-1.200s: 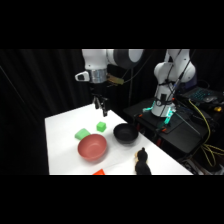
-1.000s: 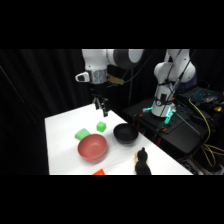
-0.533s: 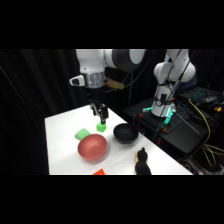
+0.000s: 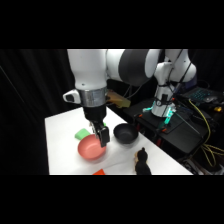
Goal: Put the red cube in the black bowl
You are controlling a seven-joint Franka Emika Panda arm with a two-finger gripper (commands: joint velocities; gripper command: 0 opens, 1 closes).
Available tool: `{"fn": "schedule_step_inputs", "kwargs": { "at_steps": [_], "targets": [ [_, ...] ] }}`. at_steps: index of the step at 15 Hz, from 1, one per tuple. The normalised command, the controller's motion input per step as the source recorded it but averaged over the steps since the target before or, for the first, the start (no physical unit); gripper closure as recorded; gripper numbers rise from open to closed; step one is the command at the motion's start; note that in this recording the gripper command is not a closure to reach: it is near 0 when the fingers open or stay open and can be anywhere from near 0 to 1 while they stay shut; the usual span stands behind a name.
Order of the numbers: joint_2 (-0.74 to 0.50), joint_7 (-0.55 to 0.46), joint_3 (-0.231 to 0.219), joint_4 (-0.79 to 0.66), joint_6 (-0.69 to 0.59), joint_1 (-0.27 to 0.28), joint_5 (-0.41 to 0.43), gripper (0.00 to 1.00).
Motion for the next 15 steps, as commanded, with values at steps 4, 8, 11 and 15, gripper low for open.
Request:
{"fn": "schedule_step_inputs", "kwargs": {
  "at_steps": [4, 8, 11, 15],
  "targets": [
    [0.34, 0.22, -0.022, 0.32, 0.15, 0.145, -0.105, 0.00],
    [0.36, 0.14, -0.057, 0.36, 0.09, 0.132, -0.110, 0.00],
    [0.34, 0.09, -0.077, 0.39, 0.03, 0.105, -0.094, 0.00],
    [0.26, 0.06, -0.088, 0.33, 0.03, 0.077, -0.069, 0.00]
  ]
}}
